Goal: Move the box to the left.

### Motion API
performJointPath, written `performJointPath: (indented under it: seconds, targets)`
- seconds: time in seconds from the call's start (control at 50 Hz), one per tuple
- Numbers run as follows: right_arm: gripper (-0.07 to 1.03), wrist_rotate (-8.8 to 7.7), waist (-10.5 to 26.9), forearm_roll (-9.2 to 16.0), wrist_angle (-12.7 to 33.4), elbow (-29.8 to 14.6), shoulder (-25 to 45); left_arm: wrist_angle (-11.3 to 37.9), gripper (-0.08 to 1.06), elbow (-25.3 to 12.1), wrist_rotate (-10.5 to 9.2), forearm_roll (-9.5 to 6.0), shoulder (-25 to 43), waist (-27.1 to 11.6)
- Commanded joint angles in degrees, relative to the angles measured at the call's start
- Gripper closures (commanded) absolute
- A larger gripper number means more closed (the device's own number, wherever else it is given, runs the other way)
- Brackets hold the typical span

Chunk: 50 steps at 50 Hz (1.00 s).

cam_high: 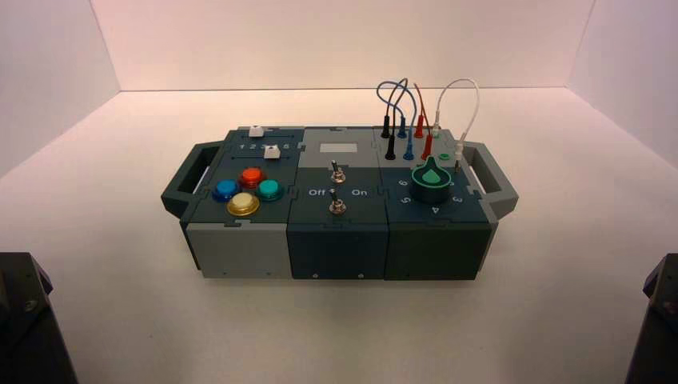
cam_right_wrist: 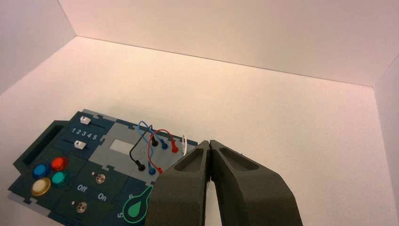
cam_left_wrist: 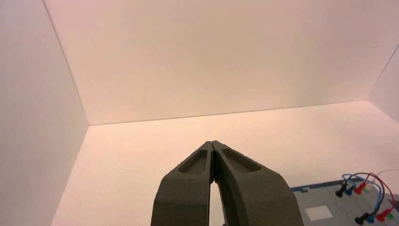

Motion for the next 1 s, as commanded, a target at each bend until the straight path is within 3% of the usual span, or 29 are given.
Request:
performJointPath:
  seconds: [0.02,0.14,0.4,0.54,1.0]
  targets:
    - [0.99,0.53,-0.3,0.2,0.5,-1.1,0.9,1.8,1.01,-2.5,0.09,0.09,2.3,0.2]
    - [0.99,0.70,-0.4,-0.1,2.9,-1.7,1.7,5.6,1.01,-4.2,0.09,0.09,3.4,0.2]
    - [0.99,0.88,-6.2,0.0,6.8,-3.3,6.7,14.6,1.01,-7.6,0.00,-1.32,9.4,-1.0]
    - [0.99,0.88,-8.6,0.2,7.6,-3.9,10.2,18.3,1.01,-9.7,0.44,-1.23,13.4,-2.4]
    - [0.99,1.41,-9.6,0.5,12.0,-6.4,29.5,20.5,1.01,-9.9,0.18,-1.67,22.1,-11.7]
